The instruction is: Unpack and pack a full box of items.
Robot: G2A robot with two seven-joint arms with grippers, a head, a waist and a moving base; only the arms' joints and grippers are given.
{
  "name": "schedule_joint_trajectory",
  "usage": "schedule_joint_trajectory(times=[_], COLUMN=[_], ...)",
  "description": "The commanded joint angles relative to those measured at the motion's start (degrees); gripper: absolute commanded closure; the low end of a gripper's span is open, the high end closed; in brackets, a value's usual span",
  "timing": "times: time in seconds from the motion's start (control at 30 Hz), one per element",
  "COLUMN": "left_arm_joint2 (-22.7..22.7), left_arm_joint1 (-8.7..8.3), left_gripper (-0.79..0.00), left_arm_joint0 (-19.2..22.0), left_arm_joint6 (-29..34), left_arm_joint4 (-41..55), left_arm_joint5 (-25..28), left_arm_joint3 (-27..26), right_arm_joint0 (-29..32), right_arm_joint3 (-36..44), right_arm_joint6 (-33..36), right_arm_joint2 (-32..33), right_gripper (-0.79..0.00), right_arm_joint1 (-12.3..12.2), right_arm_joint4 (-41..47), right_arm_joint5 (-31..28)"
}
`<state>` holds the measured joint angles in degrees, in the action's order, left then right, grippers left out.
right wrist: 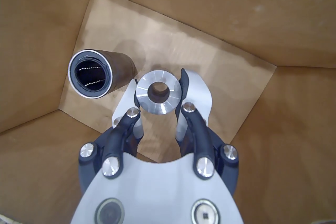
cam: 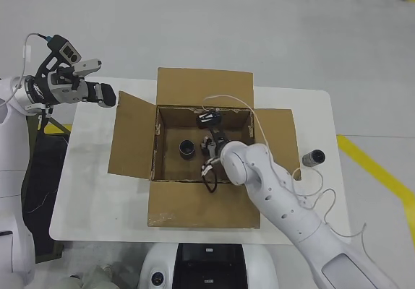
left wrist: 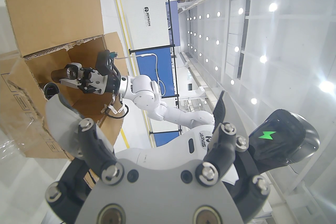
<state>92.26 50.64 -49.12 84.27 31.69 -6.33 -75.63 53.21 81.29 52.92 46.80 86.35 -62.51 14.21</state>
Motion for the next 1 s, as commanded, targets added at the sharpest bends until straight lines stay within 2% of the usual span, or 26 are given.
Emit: schedule_joint_trajectory(times=[0.0,0.13,0.2,0.23,0.3,0.47,0.7,0.97], left_arm_joint2=[0.0,0.0,0.0,0.0,0.0,0.0,0.0,0.0], left_arm_joint1=[0.00,0.00,0.00,0.00,0.00,0.00,0.00,0.00], left_gripper=[-0.785,-0.785,-0.785,-0.785,-0.785,-0.785,-0.785,-0.785], left_arm_joint0=[0.0,0.0,0.0,0.0,0.0,0.0,0.0,0.0], left_arm_joint6=[0.0,0.0,0.0,0.0,0.0,0.0,0.0,0.0], left_arm_joint4=[0.0,0.0,0.0,0.0,0.0,0.0,0.0,0.0], left_arm_joint5=[0.0,0.0,0.0,0.0,0.0,0.0,0.0,0.0], left_arm_joint3=[0.0,0.0,0.0,0.0,0.0,0.0,0.0,0.0], right_arm_joint0=[-0.3,-0.7,-0.8,-0.8,-0.9,-0.9,-0.7,1.9], right_arm_joint3=[-1.0,-2.4,-2.9,-3.1,-3.4,-3.8,-3.6,2.9], right_arm_joint6=[-0.1,-0.3,-0.3,-0.3,-0.4,-0.2,-0.2,0.7], right_arm_joint2=[-0.1,-0.2,-0.3,-0.4,-0.4,-0.8,-1.1,1.6], right_gripper=[-0.123,-0.166,-0.212,-0.265,-0.299,-0.348,-0.354,-0.363], right_arm_joint1=[0.2,0.5,0.7,0.7,0.9,1.2,1.5,0.7], right_arm_joint4=[0.3,0.6,0.6,0.6,0.7,0.3,-0.4,-3.1], right_arm_joint5=[0.1,-0.1,-0.1,-0.2,-0.2,-0.3,-0.2,0.0])
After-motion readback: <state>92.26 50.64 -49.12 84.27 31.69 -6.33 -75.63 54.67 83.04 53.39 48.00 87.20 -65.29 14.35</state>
